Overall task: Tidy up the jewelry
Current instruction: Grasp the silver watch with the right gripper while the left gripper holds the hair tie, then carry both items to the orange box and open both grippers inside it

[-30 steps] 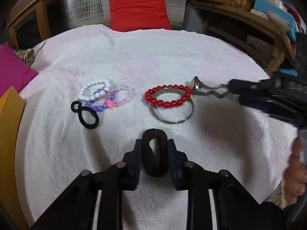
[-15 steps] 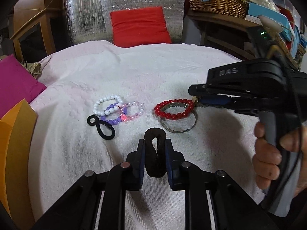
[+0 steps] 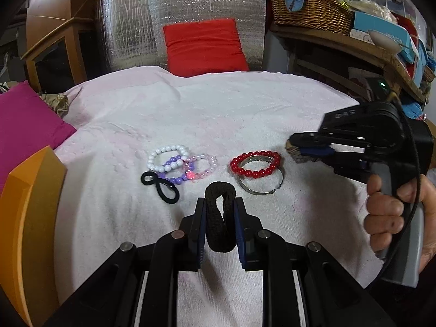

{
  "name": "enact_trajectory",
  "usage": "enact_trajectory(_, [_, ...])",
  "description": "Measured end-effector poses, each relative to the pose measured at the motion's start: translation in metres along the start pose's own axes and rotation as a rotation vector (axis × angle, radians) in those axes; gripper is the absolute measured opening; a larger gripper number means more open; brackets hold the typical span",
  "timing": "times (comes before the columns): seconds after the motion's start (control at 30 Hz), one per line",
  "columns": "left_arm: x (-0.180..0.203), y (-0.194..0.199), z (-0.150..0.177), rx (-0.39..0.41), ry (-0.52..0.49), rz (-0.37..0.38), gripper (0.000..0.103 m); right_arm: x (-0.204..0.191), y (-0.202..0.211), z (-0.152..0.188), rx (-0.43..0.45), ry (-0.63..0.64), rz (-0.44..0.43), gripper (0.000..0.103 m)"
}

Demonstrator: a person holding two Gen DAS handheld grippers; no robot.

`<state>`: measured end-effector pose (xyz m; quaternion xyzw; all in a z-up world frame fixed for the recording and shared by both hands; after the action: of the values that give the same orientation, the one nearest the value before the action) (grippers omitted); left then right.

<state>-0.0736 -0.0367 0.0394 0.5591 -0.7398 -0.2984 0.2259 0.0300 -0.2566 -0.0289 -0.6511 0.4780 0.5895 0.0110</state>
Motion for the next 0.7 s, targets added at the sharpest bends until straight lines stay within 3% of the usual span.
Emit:
enact_trajectory(0.33, [-0.022, 0.058, 0.006, 0.042, 0.039, -0.056, 0.020, -0.021, 0.072, 0.016, 0.057, -0.003, -0.143, 0.012])
enact_trajectory(0.53, [-0.061, 0.114, 0.019, 0.077, 0.096, -0.137, 0.022, -0.084, 0.103, 0.050, 0.039, 0.114, -0.224, 0.012])
enact_trajectory(0.7, [-0.110, 0.164, 0.030, 0.119, 0.169, -0.213, 0.022, -0.149, 0.091, 0.101, -0.054, 0.231, -0.284, 0.012])
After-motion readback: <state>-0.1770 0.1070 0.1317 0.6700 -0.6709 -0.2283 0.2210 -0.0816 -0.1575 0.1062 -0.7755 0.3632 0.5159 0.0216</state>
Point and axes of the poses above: each gripper's, at about its wrist camera, not at the fingertips, and y roughly against the way its jaws point, x to its right, z to its underside, the point moved 4 cm from there along -y, roughly the way its jaws point, and after that the axes turned 1 degree about z, right-handed, at the moved point
